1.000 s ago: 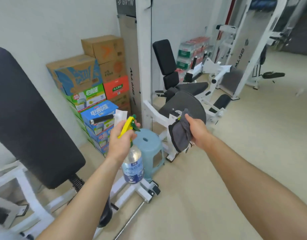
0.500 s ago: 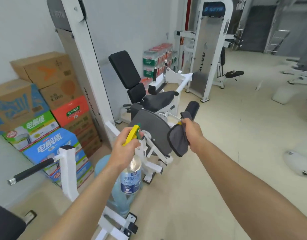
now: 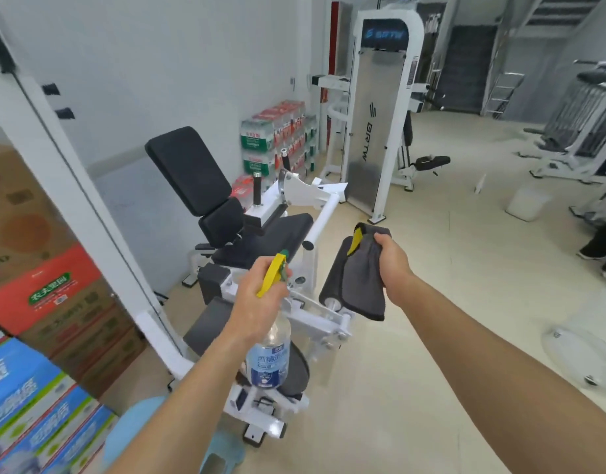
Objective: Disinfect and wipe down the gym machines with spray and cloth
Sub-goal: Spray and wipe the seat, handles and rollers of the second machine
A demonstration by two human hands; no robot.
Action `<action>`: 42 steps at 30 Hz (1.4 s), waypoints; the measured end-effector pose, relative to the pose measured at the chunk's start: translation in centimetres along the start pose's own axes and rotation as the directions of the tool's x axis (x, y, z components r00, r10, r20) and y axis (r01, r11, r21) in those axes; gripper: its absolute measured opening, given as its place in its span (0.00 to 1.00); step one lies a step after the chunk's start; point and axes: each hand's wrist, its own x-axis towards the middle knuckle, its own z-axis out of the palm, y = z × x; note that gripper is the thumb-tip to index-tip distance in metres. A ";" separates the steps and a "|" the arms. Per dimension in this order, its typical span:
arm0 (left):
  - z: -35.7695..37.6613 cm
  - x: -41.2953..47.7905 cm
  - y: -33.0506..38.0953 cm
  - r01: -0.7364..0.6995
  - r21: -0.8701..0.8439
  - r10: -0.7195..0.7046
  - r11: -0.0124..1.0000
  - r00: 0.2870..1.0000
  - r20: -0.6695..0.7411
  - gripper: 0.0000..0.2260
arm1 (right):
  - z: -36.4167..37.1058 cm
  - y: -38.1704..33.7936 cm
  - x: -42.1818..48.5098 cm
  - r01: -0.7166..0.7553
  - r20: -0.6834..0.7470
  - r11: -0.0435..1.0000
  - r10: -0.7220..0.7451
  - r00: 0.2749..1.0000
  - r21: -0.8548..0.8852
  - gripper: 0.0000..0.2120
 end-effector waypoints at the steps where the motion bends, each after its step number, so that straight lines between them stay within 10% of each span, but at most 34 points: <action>1: 1.4 2.1 -0.2 -0.004 0.007 0.004 1.000 1.000 -0.001 0.10 | -0.4 -0.8 2.3 -0.003 0.009 1.000 0.003 1.000 0.003 0.15; 19: 23.8 41.3 0.4 0.154 -0.059 -0.165 0.986 0.948 -0.271 0.10 | -3.8 -21.3 45.8 -0.063 0.248 0.990 0.092 0.964 -0.123 0.17; 42: 25.8 90.3 -6.3 0.203 -0.208 -0.290 0.957 0.642 -0.710 0.15 | 23.4 -39.0 89.8 0.183 0.694 0.889 0.184 0.696 -0.420 0.16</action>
